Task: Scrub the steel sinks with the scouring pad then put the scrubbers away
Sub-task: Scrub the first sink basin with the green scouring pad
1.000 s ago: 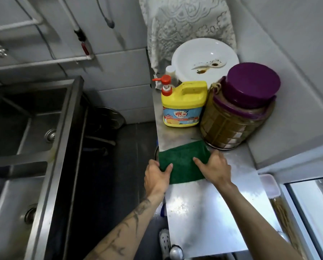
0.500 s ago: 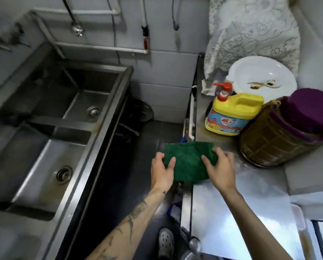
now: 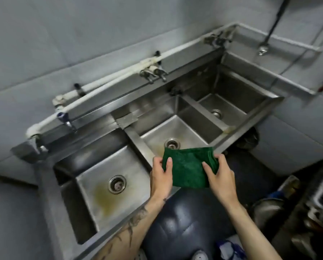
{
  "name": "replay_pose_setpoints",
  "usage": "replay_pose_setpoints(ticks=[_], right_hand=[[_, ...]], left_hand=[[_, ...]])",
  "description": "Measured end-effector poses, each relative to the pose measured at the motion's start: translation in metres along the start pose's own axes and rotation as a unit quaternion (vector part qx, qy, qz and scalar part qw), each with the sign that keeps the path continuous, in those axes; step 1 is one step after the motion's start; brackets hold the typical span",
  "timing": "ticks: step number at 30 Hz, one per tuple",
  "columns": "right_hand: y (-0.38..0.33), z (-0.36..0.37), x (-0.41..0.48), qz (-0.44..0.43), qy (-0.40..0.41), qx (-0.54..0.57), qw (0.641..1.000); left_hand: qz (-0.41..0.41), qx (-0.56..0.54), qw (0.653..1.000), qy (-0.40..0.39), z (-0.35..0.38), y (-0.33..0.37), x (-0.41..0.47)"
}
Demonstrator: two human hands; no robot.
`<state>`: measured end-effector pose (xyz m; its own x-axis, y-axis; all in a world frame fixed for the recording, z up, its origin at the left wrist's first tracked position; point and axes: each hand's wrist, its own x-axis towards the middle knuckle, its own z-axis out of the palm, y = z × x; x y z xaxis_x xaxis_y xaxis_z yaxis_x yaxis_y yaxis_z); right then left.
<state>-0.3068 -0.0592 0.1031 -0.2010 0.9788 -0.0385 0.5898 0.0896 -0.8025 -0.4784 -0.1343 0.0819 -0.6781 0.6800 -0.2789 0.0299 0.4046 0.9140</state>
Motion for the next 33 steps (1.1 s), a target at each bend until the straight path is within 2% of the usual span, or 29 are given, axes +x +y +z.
replay_pose_setpoints(ticks=[6, 12, 20, 33], right_hand=[[-0.07, 0.142, -0.023, -0.072, -0.115, 0.015, 0.991], [-0.101, 0.253, -0.03, -0.1, -0.225, -0.008, 0.969], [-0.096, 0.404, 0.002, -0.133, -0.317, -0.038, 0.938], [-0.053, 0.599, 0.049, -0.148, -0.347, -0.098, 0.921]], left_hand=[[-0.05, -0.017, 0.992, 0.113, -0.141, -0.059, 0.029], [-0.111, -0.022, 0.977, 0.183, -0.223, -0.126, 0.049], [-0.181, -0.028, 0.956, 0.228, -0.278, -0.208, 0.119], [-0.28, -0.038, 0.919, 0.276, -0.303, -0.333, 0.253]])
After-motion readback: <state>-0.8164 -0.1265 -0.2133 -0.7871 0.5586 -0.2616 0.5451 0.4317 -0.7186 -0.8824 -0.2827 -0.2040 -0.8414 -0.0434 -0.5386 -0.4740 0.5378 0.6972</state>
